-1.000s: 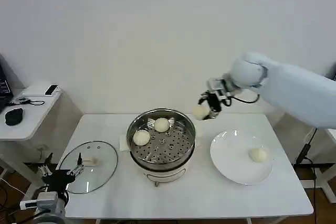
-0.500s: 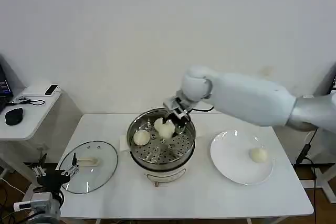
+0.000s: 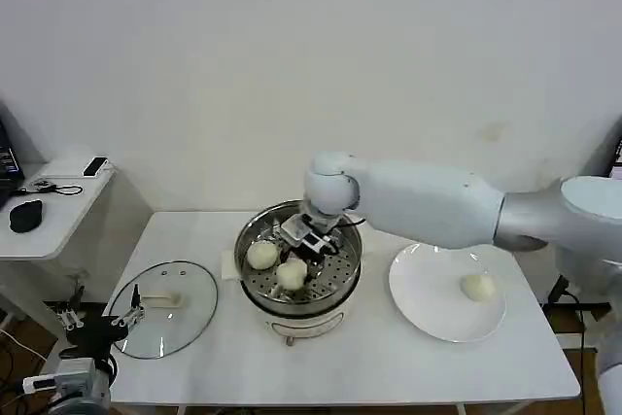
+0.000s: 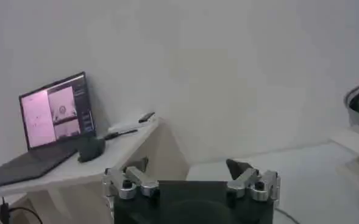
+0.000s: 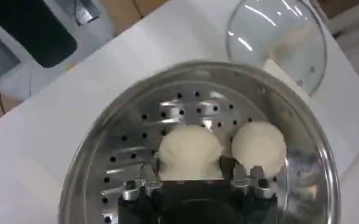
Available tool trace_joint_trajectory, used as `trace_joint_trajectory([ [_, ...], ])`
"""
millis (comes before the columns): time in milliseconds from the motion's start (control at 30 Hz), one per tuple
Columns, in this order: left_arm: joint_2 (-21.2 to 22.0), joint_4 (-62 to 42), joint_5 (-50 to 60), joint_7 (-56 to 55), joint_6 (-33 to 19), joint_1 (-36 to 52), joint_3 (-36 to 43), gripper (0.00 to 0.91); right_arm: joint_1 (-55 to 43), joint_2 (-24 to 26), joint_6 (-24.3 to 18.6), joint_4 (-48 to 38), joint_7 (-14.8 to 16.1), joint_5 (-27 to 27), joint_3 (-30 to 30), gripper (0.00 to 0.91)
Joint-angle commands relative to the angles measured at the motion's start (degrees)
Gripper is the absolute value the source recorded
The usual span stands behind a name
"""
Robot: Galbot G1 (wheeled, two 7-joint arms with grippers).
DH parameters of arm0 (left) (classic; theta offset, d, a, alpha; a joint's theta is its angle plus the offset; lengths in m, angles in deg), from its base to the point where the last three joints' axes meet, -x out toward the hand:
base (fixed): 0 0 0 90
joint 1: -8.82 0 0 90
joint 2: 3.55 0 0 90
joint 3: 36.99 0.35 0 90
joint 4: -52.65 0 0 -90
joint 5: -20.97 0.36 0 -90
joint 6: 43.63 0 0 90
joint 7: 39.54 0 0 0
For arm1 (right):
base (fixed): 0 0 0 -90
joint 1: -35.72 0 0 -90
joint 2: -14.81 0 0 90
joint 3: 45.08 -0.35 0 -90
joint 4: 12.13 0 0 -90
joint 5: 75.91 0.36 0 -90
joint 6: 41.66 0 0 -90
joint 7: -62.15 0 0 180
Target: Take steamed baozi put them in steamer then cover it.
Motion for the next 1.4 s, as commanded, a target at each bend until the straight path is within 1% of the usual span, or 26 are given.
trace_joint_trajectory([
  [33, 0.0, -0.1, 0.1, 0.1, 0.0, 0.1, 0.0, 0.907, 0.6, -1.2, -2.4, -0.1, 0.6, -0.9, 0.6, 0.665],
  [233, -0.1, -0.4, 0.1, 0.0, 0.0, 0.2, 0.2, 0.907, 0.3, -0.5, -2.6, 0.2, 1.3, -0.7, 0.8, 0.675],
  [267, -0.1, -0.4, 0.1, 0.0, 0.0, 0.2, 0.3, 0.907, 0.2, -0.4, -2.6, 0.3, 1.4, -0.7, 0.9, 0.715],
  [300, -0.1, -0.4, 0.1, 0.0, 0.0, 0.2, 0.3, 0.907, 0.0, -0.2, -2.4, 0.5, 1.4, -0.5, 0.9, 0.907],
  [367, -0.1, -0.4, 0.1, 0.1, 0.0, 0.4, 0.4, 0.907, 0.0, 0.1, -2.3, 0.7, 0.5, -0.2, 0.9, 0.907],
  [600, -0.2, -0.4, 0.1, 0.1, 0.0, 0.7, 0.7, 0.907, -1.4, 0.8, -2.4, 1.2, -0.3, 0.2, 0.7, 0.907],
  [800, -0.9, -0.6, 0.0, 0.3, 0.1, 1.1, 0.6, 0.907, -4.0, 2.5, -0.9, 0.9, -1.6, 1.9, -0.5, 0.907],
  [900, -1.2, -0.5, -0.1, 0.3, 0.1, 1.5, 0.5, 0.907, -6.0, 4.7, 0.6, -0.1, -2.2, 2.0, -2.0, 0.907],
  [1000, -1.5, -0.7, -0.2, 0.4, 0.1, 1.6, 0.6, 0.907, -7.7, 7.5, 1.5, -1.2, -2.2, 1.4, -3.2, 0.907],
  [1100, -1.6, -0.9, -0.1, 0.4, 0.1, 1.8, 0.9, 0.907, -9.0, 11.2, 3.1, -1.2, -2.3, 1.3, -4.9, 0.907],
  [1133, -1.7, -0.8, 0.0, 0.4, 0.1, 1.9, 1.1, 0.907, -9.5, 13.4, 4.3, -0.8, -2.4, 1.1, -5.2, 0.907],
  [1167, -1.8, -0.8, -0.1, 0.4, 0.1, 1.9, 1.2, 0.907, -9.7, 14.5, 4.8, -0.5, -2.3, 1.0, -5.3, 0.907],
  [1233, -2.1, -0.5, -0.1, 0.4, 0.1, 1.9, 1.2, 0.907, -10.5, 18.6, 5.6, 1.0, -2.3, 1.0, -4.7, 0.907],
  [1267, -2.3, -0.3, -0.1, 0.5, 0.2, 2.0, 1.3, 0.907, -10.9, 21.4, 6.3, 2.0, -2.4, 1.0, -3.6, 0.907],
  [1300, -2.4, -0.2, -0.1, 0.5, 0.2, 2.0, 1.3, 0.907, -11.0, 22.5, 6.6, 2.3, -2.4, 1.0, -3.1, 0.907],
  [1400, -3.0, 0.1, -0.2, 0.6, 0.3, 2.1, 1.6, 0.907, -10.2, 31.3, 7.2, 5.1, -2.4, 0.0, -2.0, 0.907],
])
